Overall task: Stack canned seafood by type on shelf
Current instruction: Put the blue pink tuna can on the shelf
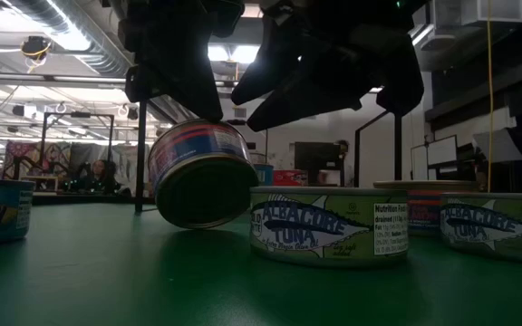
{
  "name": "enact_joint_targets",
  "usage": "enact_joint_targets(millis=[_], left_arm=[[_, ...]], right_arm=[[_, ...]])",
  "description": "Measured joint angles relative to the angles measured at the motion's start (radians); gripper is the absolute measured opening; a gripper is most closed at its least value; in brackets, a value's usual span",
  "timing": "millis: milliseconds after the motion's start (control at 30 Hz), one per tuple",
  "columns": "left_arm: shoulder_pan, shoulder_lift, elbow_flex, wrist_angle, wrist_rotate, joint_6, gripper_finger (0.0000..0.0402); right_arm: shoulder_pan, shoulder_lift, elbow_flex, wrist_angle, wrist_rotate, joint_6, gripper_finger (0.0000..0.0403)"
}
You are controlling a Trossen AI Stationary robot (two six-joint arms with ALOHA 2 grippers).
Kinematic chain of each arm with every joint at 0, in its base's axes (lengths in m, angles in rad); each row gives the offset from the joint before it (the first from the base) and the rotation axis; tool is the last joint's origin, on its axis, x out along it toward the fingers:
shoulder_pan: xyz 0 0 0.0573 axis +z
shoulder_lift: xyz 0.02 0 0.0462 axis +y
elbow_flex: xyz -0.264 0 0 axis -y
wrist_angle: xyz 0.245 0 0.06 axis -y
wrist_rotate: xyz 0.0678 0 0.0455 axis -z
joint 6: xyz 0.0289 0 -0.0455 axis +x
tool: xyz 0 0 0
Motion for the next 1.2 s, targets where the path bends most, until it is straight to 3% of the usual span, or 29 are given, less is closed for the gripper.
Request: enact_joint_targets(millis=[633, 1200], left_arm=[[0.0, 0.0, 0.0, -0.002, 0.001, 0.001, 0.0], [0.006, 0.0, 0.0, -0.001, 0.001, 0.001, 0.0]], right_arm=[[0.014, 0.031, -0.001, -0.009, -0.012, 0.055, 0.0232], [0.018, 0.093, -0.001, 0.037, 0.092, 0.057, 0.0232]])
